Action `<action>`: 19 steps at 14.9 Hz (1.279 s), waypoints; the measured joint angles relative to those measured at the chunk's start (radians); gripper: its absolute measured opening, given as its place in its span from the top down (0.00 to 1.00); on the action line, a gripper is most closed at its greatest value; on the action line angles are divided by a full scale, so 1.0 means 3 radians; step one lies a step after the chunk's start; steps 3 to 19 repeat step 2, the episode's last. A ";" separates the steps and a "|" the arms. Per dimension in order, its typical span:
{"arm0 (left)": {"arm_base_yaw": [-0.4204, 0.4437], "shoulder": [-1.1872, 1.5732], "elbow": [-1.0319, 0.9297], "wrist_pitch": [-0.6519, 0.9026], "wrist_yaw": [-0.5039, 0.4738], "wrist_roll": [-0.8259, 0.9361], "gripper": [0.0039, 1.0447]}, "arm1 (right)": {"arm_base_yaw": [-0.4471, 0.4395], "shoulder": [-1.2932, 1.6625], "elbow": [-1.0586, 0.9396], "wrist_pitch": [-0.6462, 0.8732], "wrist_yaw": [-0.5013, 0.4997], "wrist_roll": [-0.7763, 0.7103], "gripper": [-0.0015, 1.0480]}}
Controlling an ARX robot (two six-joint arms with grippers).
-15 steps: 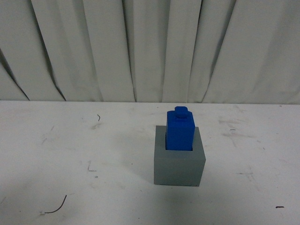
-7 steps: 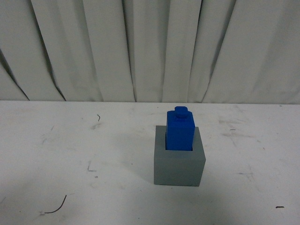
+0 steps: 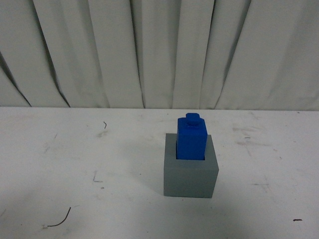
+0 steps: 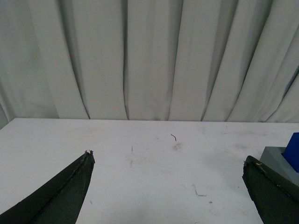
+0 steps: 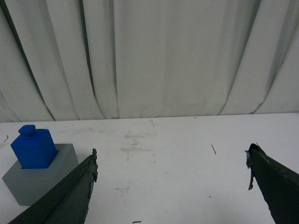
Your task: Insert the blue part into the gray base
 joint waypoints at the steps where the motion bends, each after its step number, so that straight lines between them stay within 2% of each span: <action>1: 0.0000 0.0000 0.0000 0.0000 0.0000 0.0000 0.06 | 0.0000 0.0000 0.0000 0.0000 0.0001 0.0000 0.06; 19: 0.0000 0.0000 0.0000 0.0000 0.0000 0.0001 0.06 | 0.0000 0.0000 0.0000 0.0000 0.0001 0.0000 0.06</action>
